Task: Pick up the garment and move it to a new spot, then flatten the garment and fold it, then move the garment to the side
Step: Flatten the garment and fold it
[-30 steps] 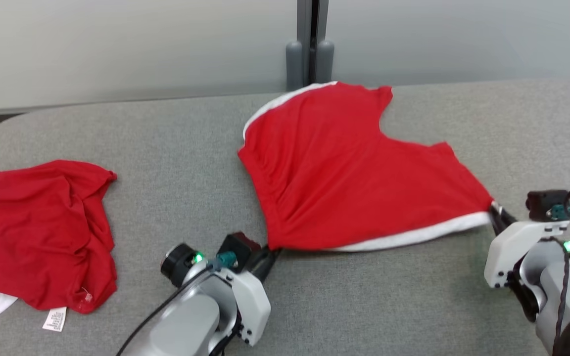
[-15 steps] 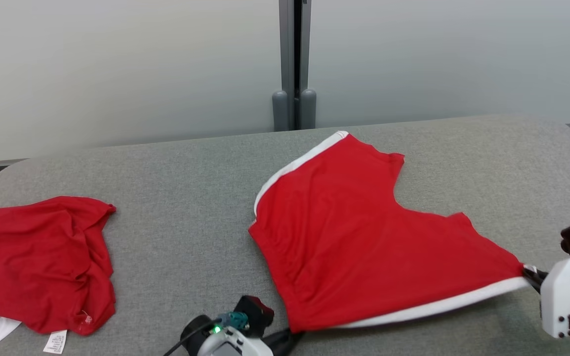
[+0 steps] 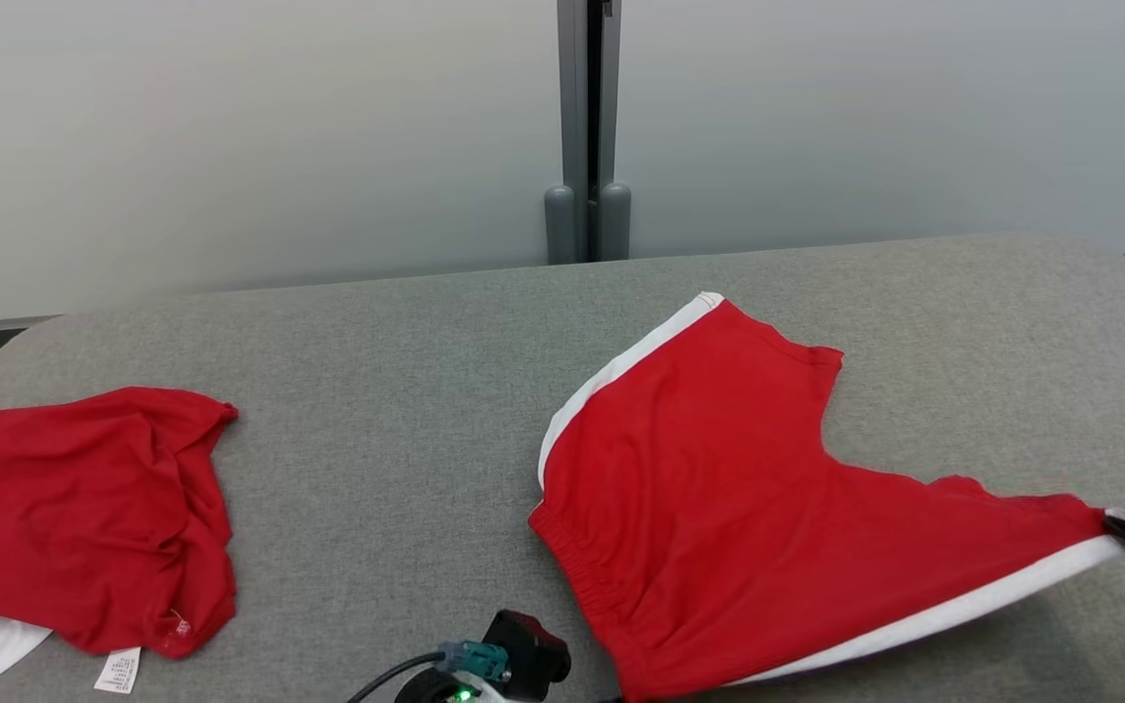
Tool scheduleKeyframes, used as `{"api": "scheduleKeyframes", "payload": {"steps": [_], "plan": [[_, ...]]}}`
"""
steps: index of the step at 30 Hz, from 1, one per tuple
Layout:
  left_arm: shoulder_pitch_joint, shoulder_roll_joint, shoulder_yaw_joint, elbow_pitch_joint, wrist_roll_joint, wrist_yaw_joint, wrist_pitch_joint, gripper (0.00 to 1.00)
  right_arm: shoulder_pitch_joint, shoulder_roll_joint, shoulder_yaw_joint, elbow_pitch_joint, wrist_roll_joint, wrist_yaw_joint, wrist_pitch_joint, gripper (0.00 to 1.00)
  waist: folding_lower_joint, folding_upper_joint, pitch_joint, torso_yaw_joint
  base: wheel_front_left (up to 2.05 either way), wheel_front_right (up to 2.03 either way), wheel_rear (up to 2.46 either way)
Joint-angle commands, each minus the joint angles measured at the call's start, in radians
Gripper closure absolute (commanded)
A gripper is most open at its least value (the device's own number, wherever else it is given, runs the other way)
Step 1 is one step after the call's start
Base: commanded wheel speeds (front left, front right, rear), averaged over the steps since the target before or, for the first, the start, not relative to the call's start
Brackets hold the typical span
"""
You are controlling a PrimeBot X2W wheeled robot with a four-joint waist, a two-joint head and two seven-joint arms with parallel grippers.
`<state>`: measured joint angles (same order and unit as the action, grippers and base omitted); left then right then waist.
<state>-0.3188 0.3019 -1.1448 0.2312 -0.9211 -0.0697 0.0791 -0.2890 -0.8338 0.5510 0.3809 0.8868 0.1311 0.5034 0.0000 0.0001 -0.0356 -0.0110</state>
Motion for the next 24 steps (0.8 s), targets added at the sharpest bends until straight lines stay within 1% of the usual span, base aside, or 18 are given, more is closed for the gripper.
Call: {"api": "scheduleKeyframes", "payload": {"steps": [1, 5, 9, 15, 20, 24], "plan": [[-0.007, 0.009, 0.016, -0.017, -0.01, 0.016, 0.002, 1.0, -0.015, 0.013, -0.02, -0.013, -0.001, -0.001, 0.011, 1.0, 0.0, -0.0001, 0.007, 0.01, 0.0, 0.0, 0.0], [-0.029, 0.007, 0.042, -0.065, -0.023, 0.042, 0.007, 1.0, -0.052, 0.015, -0.061, -0.053, -0.047, -0.001, 0.052, 1.0, 0.0, -0.0001, 0.021, 0.04, 0.0, 0.0, 0.0], [-0.066, -0.002, 0.066, -0.092, -0.029, 0.051, 0.014, 1.0, -0.112, 0.021, -0.097, -0.079, -0.081, -0.001, 0.103, 1.0, 0.0, -0.0001, 0.058, 0.078, 0.0, 0.0, 0.0], [-0.138, -0.047, 0.074, -0.086, -0.028, 0.034, 0.032, 1.0, -0.238, 0.046, -0.124, -0.068, -0.119, -0.001, 0.18, 1.0, 0.0, -0.0001, 0.137, 0.139, 0.0, 0.0, 0.0], [-0.198, -0.102, 0.075, -0.051, -0.019, 0.015, 0.031, 1.0, -0.367, 0.057, -0.104, -0.005, -0.164, -0.001, 0.218, 1.0, 0.0, -0.0001, 0.212, 0.195, 0.0, 0.0, 0.0], [-0.242, -0.142, 0.079, -0.01, -0.018, -0.001, 0.023, 1.0, -0.457, 0.061, -0.083, 0.057, -0.184, -0.001, 0.227, 1.0, 0.0, -0.0001, 0.262, 0.242, 0.0, 0.0, 0.0]]}}
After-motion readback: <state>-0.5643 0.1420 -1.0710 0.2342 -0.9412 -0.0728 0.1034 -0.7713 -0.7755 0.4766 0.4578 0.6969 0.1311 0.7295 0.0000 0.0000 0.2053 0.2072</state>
